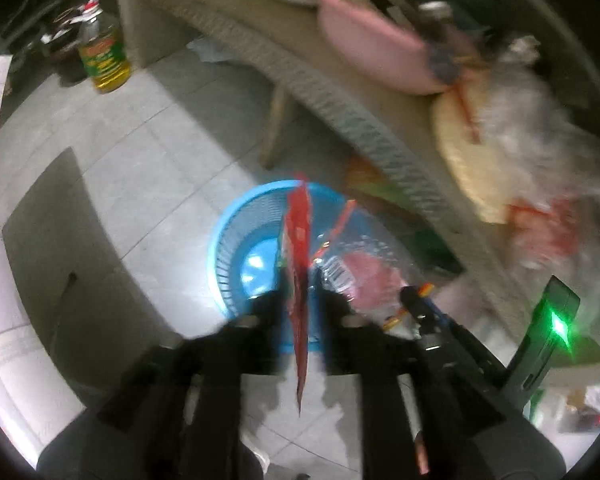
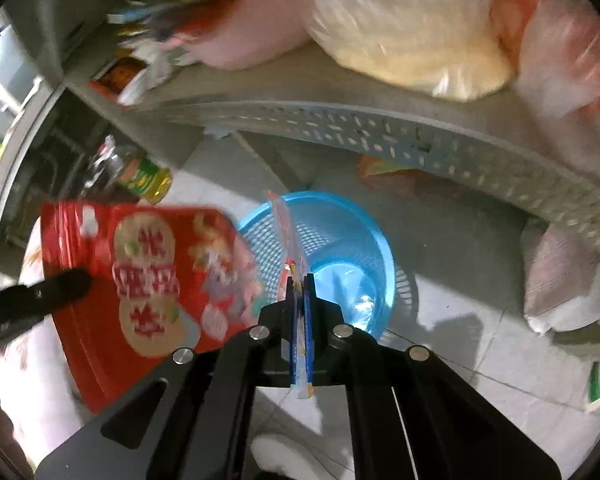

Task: Collect trash
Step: 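Carry the red snack bag with the left tool over the blue wastebasket and release, then return the left tool to the table and grasp the clear plastic container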

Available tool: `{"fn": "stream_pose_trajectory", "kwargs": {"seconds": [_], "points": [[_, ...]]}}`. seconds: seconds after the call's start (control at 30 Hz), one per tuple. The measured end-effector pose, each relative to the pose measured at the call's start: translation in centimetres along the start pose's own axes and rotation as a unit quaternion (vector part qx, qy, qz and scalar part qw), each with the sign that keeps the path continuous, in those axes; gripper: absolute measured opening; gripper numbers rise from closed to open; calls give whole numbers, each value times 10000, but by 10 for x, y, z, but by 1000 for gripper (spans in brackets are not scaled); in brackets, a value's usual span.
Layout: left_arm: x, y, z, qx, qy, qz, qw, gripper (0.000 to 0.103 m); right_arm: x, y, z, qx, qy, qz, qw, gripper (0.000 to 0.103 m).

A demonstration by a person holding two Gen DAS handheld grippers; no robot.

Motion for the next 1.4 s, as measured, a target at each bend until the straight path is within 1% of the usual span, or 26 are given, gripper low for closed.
{"fn": "stream_pose_trajectory", "kwargs": {"seconds": [0.03, 0.07, 0.13, 0.17, 0.23, 0.33, 0.4, 0.47, 0.57, 0.63, 0.77, 0.87, 0.9, 0.97, 1.0, 1.13, 1.23, 1.3, 1.33, 1.37, 1.4], "points": [[6, 0, 3, 20, 117, -95, 9999, 46, -5, -3, 16, 185, -102, 83, 9997, 24], [12, 0, 4, 9, 200, -222, 9996, 50, -11, -8, 22, 270, -157, 127, 9994, 30], [19, -2, -2, -17, 59, -368, 9993, 51, -16, -16, 26, 303, -229, 187, 9991, 31], [20, -3, -6, -29, 1, -367, 9993, 54, -16, -20, 25, 284, -228, 169, 9992, 37], [25, -4, -18, -121, 29, -337, 9994, 55, -17, -23, 21, 224, -251, 131, 9993, 41], [31, -7, -38, -271, 77, -304, 9991, 55, -15, -30, 6, 187, -214, 113, 9995, 41], [33, -12, -58, -361, 39, -317, 9988, 55, -11, -32, -10, 147, -126, 98, 9998, 43], [31, -21, -83, -479, -57, -292, 9984, 55, -11, -35, -30, 92, -41, 26, 9999, 50], [30, -39, -128, -760, -144, -161, 9969, 56, 5, -40, -57, 18, 176, -159, 9997, 58], [33, -54, -157, -975, -165, -108, 9950, 59, 16, -43, -74, 5, 336, -270, 9991, 61], [49, -88, -223, -1548, -158, -82, 9878, 62, 46, -52, -109, 42, 681, -587, 9959, 65], [67, -117, -265, -1958, -71, -107, 9806, 65, 75, -60, -133, 66, 924, -906, 9916, 68], [75, -126, -277, -2057, 10, -138, 9785, 65, 84, -64, -140, 81, 1014, -992, 9899, 69], [96, -152, -303, -2305, 227, -198, 9726, 66, 104, -72, -154, 134, 1246, -1165, 9853, 72], [107, -163, -311, -2366, 340, -258, 9707, 67, 112, -76, -159, 158, 1321, -1253, 9832, 73], [167, -209, -347, -2584, 766, -786, 9598, 67, 152, -99, -177, 331, 1566, -1733, 9718, 74], [219, -253, -378, -2813, 1211, -1406, 9415, 67, 179, -116, -186, 444, 1738, -2024, 9627, 74], [255, -289, -403, -2991, 1565, -1882, 9223, 67, 202, -130, -194, 538, 1881, -2251, 9545, 74], [267, -304, -411, -3043, 1703, -2048, 9146, 67, 212, -135, -197, 570, 1945, -2356, 9505, 74], [282, -321, -420, -3097, 1891, -2257, 9041, 67, 225, -142, -201, 608, 2035, -2510, 9444, 74], [295, -336, -426, -3119, 2035, -2417, 8960, 67, 244, -151, -208, 643, 2165, -2734, 9350, 74]]}}
Point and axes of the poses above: each gripper's, at about its wrist camera, not at the fingertips, and z roughly the way its jaws point, x to its left, y to its top, the point moved 7 cm from there along z, roughly the way its jaws point, and after that the axes turned 4 degrees about z, right-handed, at the moved point
